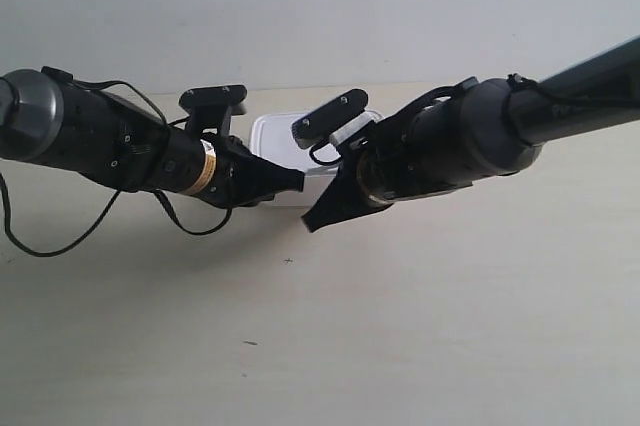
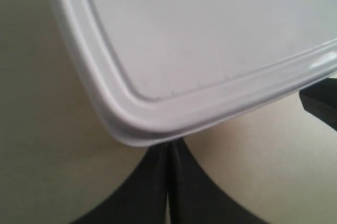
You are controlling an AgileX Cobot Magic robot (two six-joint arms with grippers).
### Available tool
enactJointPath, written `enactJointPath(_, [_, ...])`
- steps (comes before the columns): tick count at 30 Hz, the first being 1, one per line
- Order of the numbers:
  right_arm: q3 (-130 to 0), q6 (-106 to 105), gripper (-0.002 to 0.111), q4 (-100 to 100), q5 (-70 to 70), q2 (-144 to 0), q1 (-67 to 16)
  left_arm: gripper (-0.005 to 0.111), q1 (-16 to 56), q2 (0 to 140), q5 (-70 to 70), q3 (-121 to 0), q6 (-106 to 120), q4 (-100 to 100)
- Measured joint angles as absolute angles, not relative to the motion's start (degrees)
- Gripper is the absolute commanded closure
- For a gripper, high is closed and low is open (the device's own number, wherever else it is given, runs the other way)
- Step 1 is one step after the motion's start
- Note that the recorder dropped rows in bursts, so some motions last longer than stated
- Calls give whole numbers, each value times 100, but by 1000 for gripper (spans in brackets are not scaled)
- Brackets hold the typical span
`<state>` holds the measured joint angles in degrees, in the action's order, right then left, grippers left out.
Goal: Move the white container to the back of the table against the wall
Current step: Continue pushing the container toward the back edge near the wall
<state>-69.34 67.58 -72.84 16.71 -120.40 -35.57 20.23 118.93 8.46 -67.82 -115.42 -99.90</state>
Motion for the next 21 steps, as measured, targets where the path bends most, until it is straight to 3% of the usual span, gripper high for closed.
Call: enactJointPath(21, [-8008,5861,108,-7059,2556,-12719,-3495,107,2023,11891,824,-6918,-11434,-9990])
